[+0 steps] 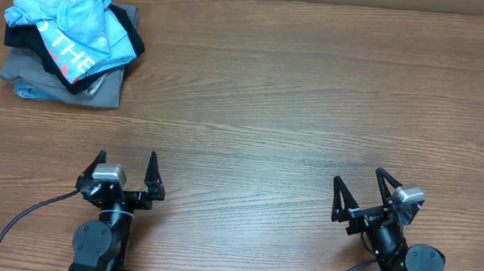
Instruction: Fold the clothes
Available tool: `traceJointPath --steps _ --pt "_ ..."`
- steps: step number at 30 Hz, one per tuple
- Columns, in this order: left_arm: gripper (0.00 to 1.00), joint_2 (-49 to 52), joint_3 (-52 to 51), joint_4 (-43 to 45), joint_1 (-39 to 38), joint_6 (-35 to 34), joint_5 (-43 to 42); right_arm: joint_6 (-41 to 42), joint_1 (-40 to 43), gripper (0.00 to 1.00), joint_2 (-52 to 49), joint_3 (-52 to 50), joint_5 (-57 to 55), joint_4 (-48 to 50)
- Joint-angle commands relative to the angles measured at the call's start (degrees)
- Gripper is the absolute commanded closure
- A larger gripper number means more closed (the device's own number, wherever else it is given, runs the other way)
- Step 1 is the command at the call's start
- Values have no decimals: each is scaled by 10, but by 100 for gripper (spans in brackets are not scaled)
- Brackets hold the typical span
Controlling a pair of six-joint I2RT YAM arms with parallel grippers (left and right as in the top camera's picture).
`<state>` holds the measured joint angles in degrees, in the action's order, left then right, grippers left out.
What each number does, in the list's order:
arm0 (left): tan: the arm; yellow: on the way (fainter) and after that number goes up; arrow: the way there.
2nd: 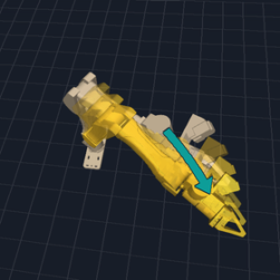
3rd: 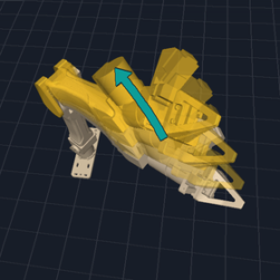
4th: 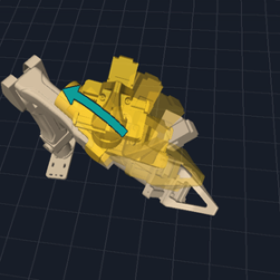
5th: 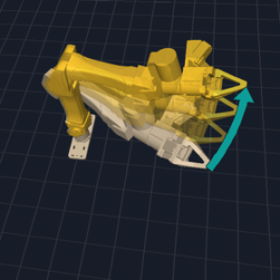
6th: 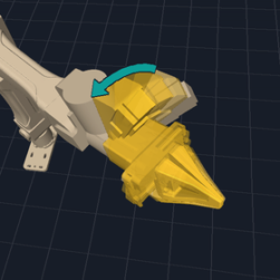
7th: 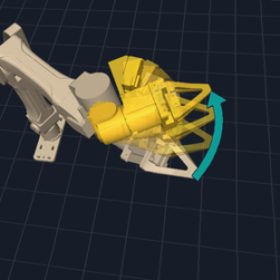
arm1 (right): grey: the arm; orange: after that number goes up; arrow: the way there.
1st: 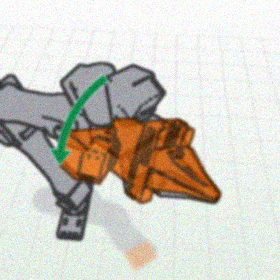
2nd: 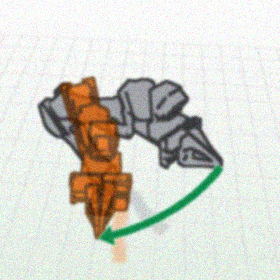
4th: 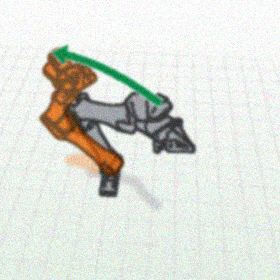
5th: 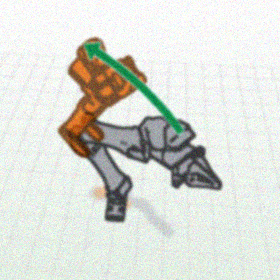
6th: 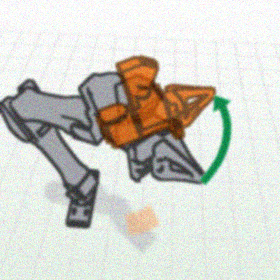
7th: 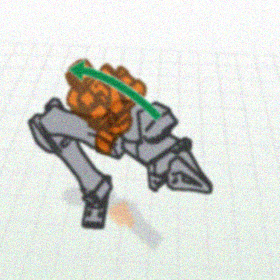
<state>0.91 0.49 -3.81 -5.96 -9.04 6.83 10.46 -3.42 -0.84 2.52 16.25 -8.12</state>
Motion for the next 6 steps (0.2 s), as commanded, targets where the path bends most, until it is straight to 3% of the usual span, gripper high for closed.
traceJointPath --steps 1,6 --pt "0 -5 -2 0 3 -8 -5 -5 0 0 7 -2 -1 4" --pt "0 -5 -2 0 3 -8 -5 -5 0 0 7 -2 -1 4"
